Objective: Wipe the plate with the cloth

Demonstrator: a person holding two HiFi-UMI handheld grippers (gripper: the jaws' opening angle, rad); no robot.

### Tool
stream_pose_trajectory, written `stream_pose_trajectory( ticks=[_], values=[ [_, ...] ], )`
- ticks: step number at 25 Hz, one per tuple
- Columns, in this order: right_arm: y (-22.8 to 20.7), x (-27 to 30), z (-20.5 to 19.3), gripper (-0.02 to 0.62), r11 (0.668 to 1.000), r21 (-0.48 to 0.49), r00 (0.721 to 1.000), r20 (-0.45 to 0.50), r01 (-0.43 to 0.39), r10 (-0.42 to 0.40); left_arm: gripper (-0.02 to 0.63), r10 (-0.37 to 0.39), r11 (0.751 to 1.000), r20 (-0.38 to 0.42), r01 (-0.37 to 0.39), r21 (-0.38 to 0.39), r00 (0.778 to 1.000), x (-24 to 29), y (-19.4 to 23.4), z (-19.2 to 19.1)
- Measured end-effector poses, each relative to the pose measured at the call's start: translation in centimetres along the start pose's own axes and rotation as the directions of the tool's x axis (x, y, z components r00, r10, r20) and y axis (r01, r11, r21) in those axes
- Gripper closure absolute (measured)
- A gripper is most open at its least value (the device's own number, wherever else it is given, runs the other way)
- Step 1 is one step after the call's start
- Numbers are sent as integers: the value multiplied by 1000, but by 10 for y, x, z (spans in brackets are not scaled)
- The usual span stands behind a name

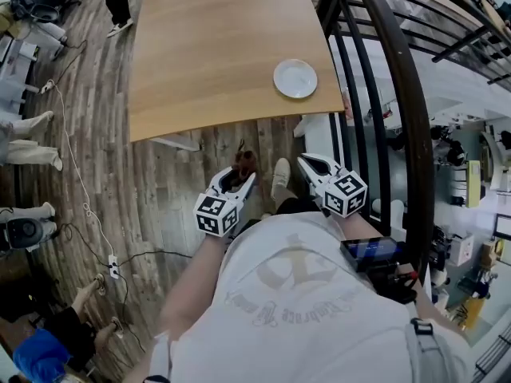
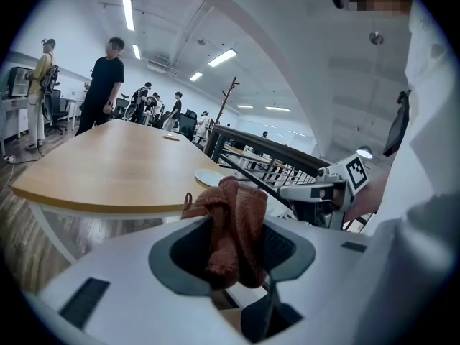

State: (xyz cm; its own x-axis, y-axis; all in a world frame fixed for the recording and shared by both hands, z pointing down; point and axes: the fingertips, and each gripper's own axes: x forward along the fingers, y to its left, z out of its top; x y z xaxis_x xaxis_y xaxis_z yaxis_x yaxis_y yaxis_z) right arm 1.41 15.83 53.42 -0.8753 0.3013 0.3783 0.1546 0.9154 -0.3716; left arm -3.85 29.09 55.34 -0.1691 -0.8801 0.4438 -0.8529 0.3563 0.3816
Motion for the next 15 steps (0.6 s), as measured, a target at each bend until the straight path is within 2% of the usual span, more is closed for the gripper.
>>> stream_pose_trajectory(
  ticks=[6, 15],
  values=[
    [-28, 18, 23, 581, 1000, 20, 1000, -4, 4, -3, 436, 5, 1000, -7, -5, -3, 1000, 21, 8, 25],
    [-95, 41, 59, 581, 998, 56, 1000, 10, -20, 19, 436, 26, 1000, -49, -25, 14, 998, 82, 21, 65]
  ],
)
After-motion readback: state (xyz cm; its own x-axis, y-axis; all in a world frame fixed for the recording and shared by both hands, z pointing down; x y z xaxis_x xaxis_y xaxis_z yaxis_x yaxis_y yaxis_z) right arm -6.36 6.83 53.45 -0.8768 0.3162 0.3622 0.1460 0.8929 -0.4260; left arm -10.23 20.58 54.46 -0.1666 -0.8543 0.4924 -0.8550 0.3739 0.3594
